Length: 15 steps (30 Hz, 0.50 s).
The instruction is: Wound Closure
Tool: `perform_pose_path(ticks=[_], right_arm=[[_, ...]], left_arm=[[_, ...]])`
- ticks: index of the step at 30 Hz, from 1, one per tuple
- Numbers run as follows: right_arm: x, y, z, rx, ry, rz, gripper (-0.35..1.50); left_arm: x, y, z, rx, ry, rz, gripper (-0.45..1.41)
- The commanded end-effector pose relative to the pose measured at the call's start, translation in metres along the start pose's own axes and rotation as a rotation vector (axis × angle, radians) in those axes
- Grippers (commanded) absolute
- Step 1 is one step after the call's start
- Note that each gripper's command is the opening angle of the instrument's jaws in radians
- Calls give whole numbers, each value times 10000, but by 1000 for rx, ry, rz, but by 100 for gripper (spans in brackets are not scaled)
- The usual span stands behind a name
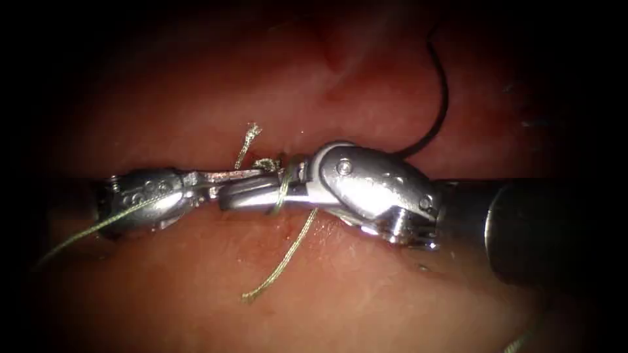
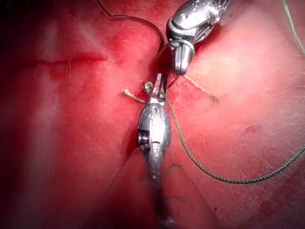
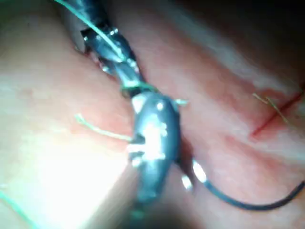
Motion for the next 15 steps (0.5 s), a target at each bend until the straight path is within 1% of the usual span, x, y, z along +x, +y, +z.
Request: perform_pose_path(ticks=[1, 2, 3, 4, 5, 7, 8, 9, 11, 15], right_arm=[[-4, 6, 3, 57, -47, -4, 11], [-4, 6, 2, 75, -60, -6, 14], [-5, 7, 0, 116, -99, -10, 22], [-5, 8, 0, 134, -124, -11, 26], [-6, 9, -1, 168, -174, -15, 39], [-9, 8, 1, 203, -229, -21, 63], [-15, 5, 4, 237, -283, -31, 80], [-21, 2, 8, 262, -329, -24, 90], [-30, -3, 14, 299, -374, -19, 98], [-55, -19, 33, 364, -467, -17, 102]], left_arm=[[-8, 0, 6, -8, -1, 3, -45], [-9, 0, 7, -15, -6, 5, -45], [-9, 0, 7, -18, -11, 6, -45], [-9, 1, 8, -18, -11, 6, -45], [-9, 1, 8, -22, -16, 7, -45], [-9, 2, 9, -23, -19, 7, -45], [-9, 2, 9, -26, -18, 7, -45], [-9, 2, 8, -26, -21, 7, -45], [-9, 2, 8, -28, -27, 8, -45], [-9, 3, 8, -30, -35, 8, -45]])
